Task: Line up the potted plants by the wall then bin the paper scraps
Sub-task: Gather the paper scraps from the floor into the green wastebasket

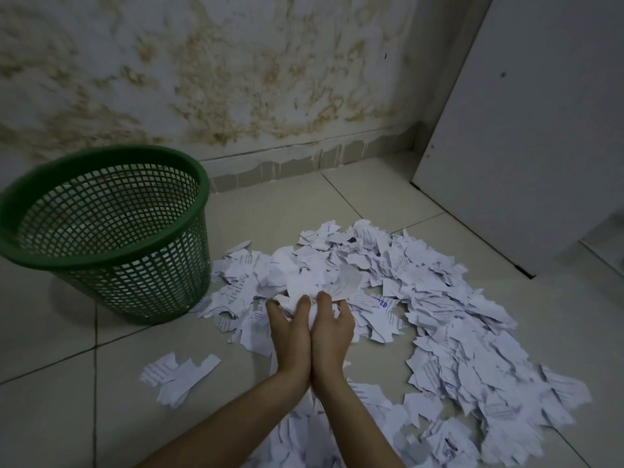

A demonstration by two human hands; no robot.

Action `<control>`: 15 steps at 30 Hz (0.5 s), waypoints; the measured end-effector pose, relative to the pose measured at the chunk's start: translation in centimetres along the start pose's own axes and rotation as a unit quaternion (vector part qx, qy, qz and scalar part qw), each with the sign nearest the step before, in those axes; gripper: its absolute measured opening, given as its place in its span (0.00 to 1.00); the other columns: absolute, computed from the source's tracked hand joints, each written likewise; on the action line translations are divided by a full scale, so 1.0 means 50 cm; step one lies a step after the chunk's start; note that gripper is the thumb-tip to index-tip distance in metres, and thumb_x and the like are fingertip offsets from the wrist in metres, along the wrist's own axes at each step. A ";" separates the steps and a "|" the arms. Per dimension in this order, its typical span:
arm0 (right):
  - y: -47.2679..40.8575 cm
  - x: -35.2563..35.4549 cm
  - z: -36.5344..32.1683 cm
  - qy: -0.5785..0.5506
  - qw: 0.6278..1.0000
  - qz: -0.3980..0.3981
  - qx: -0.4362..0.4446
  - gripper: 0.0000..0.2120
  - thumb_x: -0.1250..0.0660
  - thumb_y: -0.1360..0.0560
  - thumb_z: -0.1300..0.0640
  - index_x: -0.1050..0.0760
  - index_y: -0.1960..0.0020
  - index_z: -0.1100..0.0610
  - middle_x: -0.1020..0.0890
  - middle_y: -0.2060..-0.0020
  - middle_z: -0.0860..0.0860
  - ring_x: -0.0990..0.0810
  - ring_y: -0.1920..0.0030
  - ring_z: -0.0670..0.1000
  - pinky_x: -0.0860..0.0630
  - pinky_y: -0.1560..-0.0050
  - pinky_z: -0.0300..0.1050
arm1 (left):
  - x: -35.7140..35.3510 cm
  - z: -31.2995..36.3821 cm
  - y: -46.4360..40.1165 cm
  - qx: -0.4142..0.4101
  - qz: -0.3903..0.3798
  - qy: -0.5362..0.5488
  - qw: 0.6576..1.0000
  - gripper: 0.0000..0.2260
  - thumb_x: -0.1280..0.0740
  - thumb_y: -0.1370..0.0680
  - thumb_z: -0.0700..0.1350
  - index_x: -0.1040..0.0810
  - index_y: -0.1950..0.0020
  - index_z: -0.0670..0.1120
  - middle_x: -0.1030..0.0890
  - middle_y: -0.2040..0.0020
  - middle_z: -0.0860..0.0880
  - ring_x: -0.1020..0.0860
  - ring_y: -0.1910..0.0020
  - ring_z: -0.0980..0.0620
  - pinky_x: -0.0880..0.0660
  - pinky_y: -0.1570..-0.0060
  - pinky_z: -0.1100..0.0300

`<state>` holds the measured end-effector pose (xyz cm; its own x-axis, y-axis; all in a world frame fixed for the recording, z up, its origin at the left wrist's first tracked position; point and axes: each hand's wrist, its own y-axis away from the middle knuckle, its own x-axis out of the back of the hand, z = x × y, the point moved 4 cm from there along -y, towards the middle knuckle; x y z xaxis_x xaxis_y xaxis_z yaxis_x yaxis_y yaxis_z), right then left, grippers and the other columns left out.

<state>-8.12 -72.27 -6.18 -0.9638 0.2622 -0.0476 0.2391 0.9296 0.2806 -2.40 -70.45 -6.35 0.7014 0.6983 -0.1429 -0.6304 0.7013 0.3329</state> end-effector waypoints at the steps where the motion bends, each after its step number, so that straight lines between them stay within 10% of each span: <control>1: 0.000 -0.001 -0.004 0.006 1.000 -0.002 0.001 0.05 0.37 0.24 0.59 0.30 0.59 0.55 0.22 0.66 0.48 0.21 0.62 0.50 0.27 0.58 0.45 | -0.001 0.002 0.000 0.005 0.003 0.000 1.000 0.05 0.38 0.22 0.39 0.30 0.47 0.46 0.23 0.59 0.53 0.23 0.61 0.53 0.29 0.64 0.64; 7: 0.004 -0.004 -0.022 0.025 0.999 -0.018 -0.013 0.08 0.40 0.26 0.64 0.35 0.63 0.60 0.29 0.67 0.57 0.29 0.66 0.54 0.33 0.66 0.44 | -0.001 0.024 0.009 0.031 0.023 -0.002 0.999 0.05 0.40 0.22 0.37 0.25 0.54 0.43 0.21 0.59 0.47 0.24 0.63 0.53 0.30 0.67 0.63; 15: 0.021 -0.019 -0.055 0.020 0.998 -0.035 -0.041 0.07 0.40 0.22 0.54 0.29 0.57 0.55 0.19 0.56 0.57 0.20 0.52 0.57 0.26 0.53 0.47 | 0.000 0.070 0.027 0.036 0.030 0.025 0.999 0.17 0.43 0.19 0.45 0.30 0.33 0.37 0.25 0.36 0.40 0.26 0.38 0.43 0.31 0.46 0.59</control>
<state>-7.28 -72.23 -3.21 -0.9823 0.1849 -0.0313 0.1620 0.9209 0.3546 -2.10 -70.00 -2.62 0.6443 0.7466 -0.1657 -0.6440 0.6465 0.4089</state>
